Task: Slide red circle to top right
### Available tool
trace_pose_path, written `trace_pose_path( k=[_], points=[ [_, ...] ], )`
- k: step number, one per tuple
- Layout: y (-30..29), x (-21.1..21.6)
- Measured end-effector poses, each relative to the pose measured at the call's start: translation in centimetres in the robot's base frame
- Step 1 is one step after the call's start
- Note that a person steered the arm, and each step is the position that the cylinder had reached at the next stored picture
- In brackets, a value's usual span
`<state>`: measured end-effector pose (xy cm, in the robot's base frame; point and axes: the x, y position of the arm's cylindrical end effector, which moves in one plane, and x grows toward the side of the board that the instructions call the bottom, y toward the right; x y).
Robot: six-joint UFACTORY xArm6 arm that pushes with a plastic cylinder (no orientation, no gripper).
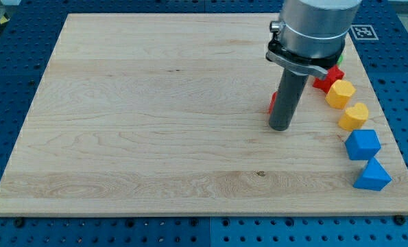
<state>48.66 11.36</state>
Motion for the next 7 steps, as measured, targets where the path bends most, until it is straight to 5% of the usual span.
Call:
trace_pose_path(
  k=[7],
  points=[
    [6.4,-15.6]
  ],
)
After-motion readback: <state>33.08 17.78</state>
